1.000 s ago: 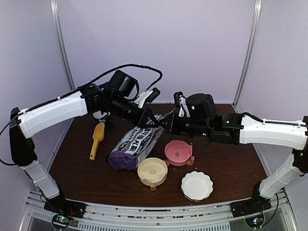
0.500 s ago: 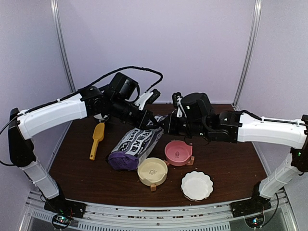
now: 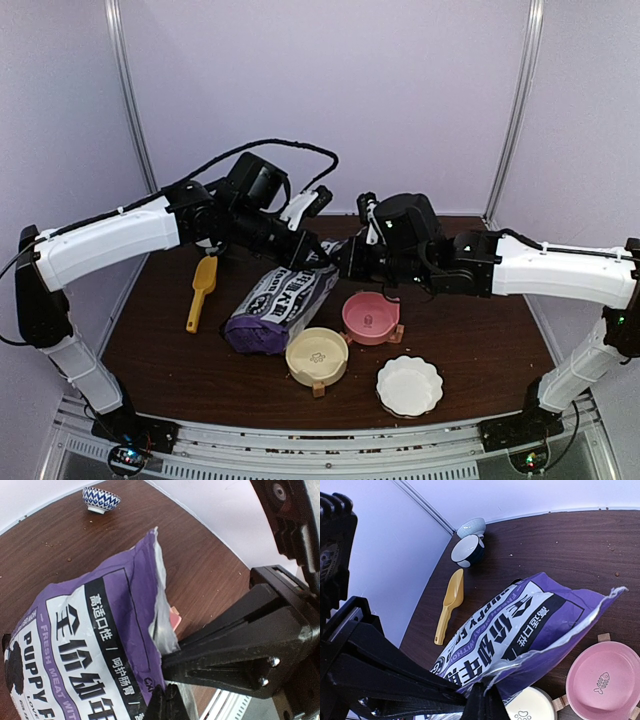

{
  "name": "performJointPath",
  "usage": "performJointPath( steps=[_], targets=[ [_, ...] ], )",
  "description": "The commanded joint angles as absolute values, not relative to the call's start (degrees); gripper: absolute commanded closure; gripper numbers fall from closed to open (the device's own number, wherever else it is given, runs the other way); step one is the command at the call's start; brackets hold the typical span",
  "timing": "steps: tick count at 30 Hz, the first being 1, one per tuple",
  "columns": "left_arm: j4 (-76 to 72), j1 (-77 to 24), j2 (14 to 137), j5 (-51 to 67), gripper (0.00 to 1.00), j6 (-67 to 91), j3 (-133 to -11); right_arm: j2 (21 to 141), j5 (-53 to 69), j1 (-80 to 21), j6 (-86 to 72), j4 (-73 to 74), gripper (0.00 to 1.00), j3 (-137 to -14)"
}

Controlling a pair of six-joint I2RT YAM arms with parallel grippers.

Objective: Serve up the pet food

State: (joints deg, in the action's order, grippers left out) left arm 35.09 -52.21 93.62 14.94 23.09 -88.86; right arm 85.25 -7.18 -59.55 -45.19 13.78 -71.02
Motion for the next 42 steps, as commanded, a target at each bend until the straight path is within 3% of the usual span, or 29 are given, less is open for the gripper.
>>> performJointPath(
  steps=[1,42],
  targets=[
    [32.6,-50.9,90.0,10.5,1.00,22.8,-88.7,87.2,-10.8,-59.4,-44.2,25.2,1.00,-70.0],
    [35.6,-50.7,90.1,0.3,1.00,26.0,-87.7,86.7,-11.2,-59.4,-45.4,29.0,1.00,-68.6]
  ],
)
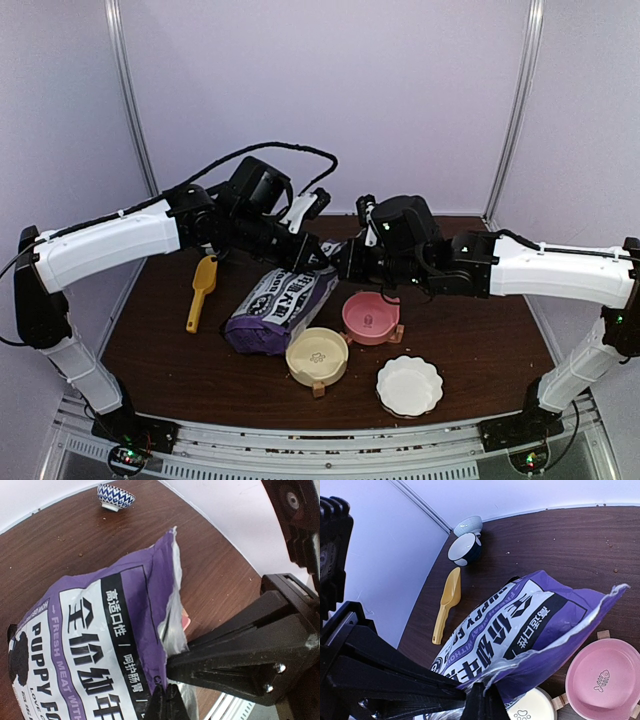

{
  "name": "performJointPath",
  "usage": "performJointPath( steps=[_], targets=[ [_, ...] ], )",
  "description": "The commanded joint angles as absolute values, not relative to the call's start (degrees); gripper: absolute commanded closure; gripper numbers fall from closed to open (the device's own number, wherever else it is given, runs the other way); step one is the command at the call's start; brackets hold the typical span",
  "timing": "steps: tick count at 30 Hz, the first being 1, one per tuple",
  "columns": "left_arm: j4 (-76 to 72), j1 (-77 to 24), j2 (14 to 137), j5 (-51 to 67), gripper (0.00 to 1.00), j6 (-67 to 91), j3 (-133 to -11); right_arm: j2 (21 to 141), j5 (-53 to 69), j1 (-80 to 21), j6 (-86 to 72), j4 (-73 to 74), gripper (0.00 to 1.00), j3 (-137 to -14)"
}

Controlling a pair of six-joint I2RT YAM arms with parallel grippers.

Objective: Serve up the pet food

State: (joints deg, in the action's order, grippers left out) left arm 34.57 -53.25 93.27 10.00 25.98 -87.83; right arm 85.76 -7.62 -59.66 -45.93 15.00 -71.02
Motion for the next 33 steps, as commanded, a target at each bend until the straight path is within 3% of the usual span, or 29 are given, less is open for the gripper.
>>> performJointPath(
  steps=[1,23,33],
  targets=[
    [35.7,-50.7,90.0,0.1,1.00,26.1,-87.7,86.6,-11.2,-59.4,-45.4,29.2,1.00,-68.5],
    [34.7,-49.4,88.9,-1.4,1.00,27.5,-85.3,86.1,-11.3,-59.4,-46.1,29.8,1.00,-67.3],
    [28.3,-49.3,88.4,10.0,1.00,25.6,-84.8,83.0,-8.8,-59.4,-45.0,24.5,1.00,-66.9]
  ],
)
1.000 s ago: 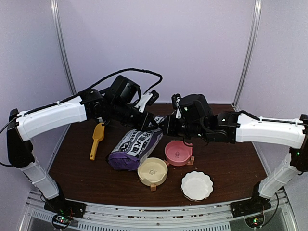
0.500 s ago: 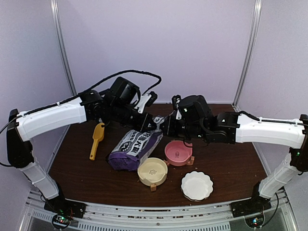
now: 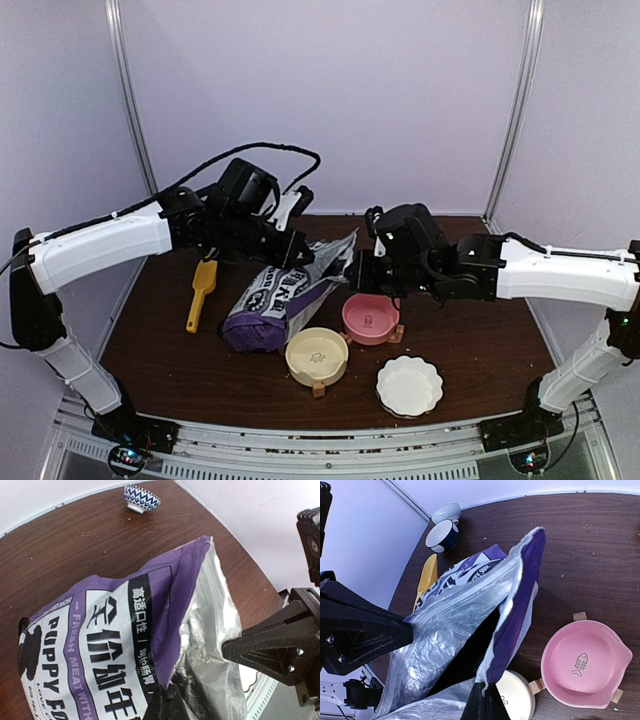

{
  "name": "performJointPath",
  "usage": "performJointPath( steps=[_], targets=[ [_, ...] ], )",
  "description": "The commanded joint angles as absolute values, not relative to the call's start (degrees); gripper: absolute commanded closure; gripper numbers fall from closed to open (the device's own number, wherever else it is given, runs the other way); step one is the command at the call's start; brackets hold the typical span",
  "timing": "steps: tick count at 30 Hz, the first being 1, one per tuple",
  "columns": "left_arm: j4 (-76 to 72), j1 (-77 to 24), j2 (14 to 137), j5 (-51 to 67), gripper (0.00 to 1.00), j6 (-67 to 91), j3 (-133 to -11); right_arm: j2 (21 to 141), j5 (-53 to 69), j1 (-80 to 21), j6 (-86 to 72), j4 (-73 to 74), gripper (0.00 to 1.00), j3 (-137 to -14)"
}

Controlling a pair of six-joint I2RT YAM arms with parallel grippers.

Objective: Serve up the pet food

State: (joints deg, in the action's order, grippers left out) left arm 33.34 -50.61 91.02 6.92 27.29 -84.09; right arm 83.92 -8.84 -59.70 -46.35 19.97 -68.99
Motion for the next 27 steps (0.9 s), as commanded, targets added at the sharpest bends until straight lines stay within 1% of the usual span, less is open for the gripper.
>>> performJointPath(
  steps=[1,5,11,14,19,23,25,27],
  targets=[
    [28.4,-49.2,88.3,10.6,1.00,25.0,-85.5,83.0,-8.7,-59.3,-44.9,24.2,1.00,-67.2],
    [32.7,-48.3,88.6,10.8,1.00,21.1,-90.6,84.0,-9.5,-59.4,-43.7,25.2,1.00,-69.9],
    [46.7,-46.2,92.0,5.6,1.00,13.0,-104.0,85.5,-11.0,-58.4,-41.7,27.0,1.00,-73.9],
    [51.9,-44.2,93.9,4.5,1.00,10.5,-108.8,86.1,-11.1,-57.7,-40.8,27.4,1.00,-75.7],
    [59.6,-43.4,97.0,-4.3,1.00,5.7,-116.0,86.8,-11.0,-56.5,-40.0,28.2,1.00,-77.9],
    [60.6,-43.0,97.1,-11.6,1.00,4.7,-117.0,86.8,-10.7,-56.4,-39.6,28.4,1.00,-78.9],
    [59.7,-42.8,96.9,-10.3,1.00,4.6,-116.4,86.9,-9.8,-56.4,-39.3,27.2,1.00,-79.0],
    [57.0,-42.8,96.5,-5.7,1.00,4.5,-114.4,87.5,-7.8,-56.4,-38.9,25.2,1.00,-78.9]
  ],
)
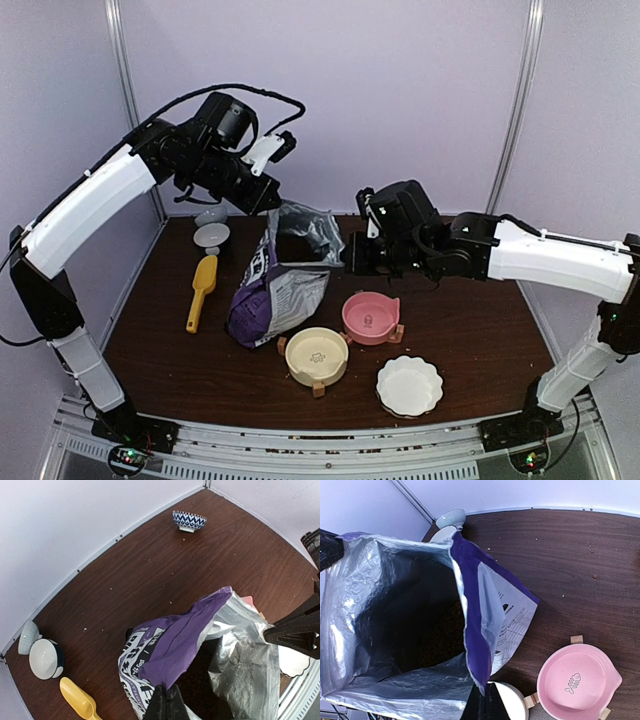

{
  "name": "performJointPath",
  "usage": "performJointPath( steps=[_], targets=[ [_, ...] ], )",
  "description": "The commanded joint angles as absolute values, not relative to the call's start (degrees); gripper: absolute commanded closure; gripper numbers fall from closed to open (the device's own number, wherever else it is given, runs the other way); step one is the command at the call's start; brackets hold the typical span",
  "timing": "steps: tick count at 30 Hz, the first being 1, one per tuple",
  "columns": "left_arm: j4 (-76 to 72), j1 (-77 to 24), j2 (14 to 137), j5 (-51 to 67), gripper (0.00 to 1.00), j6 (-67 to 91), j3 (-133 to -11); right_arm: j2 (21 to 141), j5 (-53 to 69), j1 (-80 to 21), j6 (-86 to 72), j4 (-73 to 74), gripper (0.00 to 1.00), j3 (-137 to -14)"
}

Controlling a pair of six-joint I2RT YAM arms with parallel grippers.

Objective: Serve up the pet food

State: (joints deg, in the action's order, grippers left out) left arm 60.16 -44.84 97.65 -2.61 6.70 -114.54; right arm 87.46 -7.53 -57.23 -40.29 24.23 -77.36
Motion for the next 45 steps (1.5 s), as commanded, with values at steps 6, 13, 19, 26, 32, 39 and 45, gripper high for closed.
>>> performJointPath(
  steps=[6,13,19,26,32,39,45],
  targets=[
    [53.1,-42.5,98.2,-5.1,1.00,5.2,-111.6,92.7,-3.6,-56.4,-38.4,20.4,1.00,-81.2],
    [47.0,-38.1,98.9,-7.7,1.00,7.1,-110.8,101.3,-4.2,-56.2,-34.7,18.8,1.00,-87.7],
    [42.2,-36.3,99.0,-1.7,1.00,7.4,-110.4,104.7,-2.1,-55.3,-34.2,17.7,1.00,-91.4],
    [40.2,-36.4,96.5,3.2,0.61,9.1,-106.7,101.0,-0.5,-55.1,-32.6,17.4,0.92,-90.0],
    [34.1,-36.3,87.5,8.9,0.20,10.6,-98.3,96.0,0.9,-55.0,-30.9,17.5,0.53,-88.4],
    [29.6,-34.7,76.9,6.2,0.08,14.4,-88.4,89.9,0.3,-54.6,-29.2,16.9,0.14,-85.7],
    [26.5,-24.1,71.2,2.9,0.04,23.4,-75.2,84.7,-4.0,-54.3,-28.6,16.0,0.09,-81.3]
  ],
)
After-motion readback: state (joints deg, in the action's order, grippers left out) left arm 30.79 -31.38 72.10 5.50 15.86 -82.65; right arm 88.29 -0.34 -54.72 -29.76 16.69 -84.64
